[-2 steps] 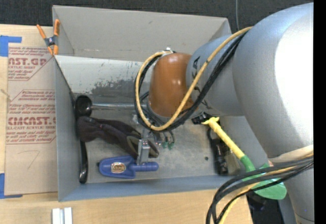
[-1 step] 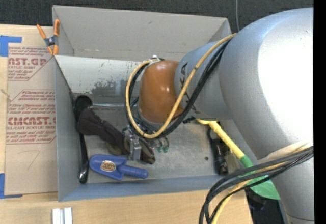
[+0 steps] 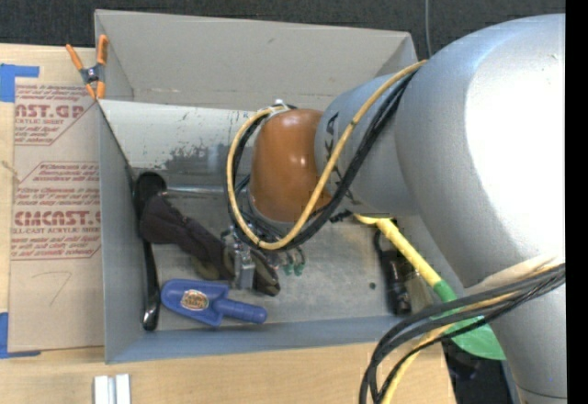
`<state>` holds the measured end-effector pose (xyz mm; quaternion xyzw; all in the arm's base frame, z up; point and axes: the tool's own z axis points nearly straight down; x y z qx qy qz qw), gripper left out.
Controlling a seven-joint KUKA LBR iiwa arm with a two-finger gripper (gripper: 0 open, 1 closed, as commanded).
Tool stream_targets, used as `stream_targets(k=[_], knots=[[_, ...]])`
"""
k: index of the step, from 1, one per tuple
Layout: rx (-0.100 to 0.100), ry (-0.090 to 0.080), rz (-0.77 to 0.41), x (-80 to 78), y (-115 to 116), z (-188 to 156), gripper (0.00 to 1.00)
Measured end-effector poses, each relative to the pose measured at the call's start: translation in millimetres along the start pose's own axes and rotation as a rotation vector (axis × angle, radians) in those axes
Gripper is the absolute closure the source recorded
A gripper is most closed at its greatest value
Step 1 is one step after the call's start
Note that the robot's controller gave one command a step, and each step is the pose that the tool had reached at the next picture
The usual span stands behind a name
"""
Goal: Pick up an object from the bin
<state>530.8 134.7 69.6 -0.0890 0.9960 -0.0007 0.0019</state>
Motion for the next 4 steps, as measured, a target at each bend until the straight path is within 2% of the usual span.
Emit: stream_targets(k=[1, 2, 3, 4], knots=[[0.0, 0.0, 0.0, 0.3, 0.1, -2.1, 1.0], [0.0, 0.004, 0.0, 1.5, 0.1, -20.5, 1.0], [0.001, 0.01, 0.0, 2.9, 0.0, -50.3, 1.0], [0.0, 0.007, 0.0, 1.7, 0.2, -92.7, 1.0]])
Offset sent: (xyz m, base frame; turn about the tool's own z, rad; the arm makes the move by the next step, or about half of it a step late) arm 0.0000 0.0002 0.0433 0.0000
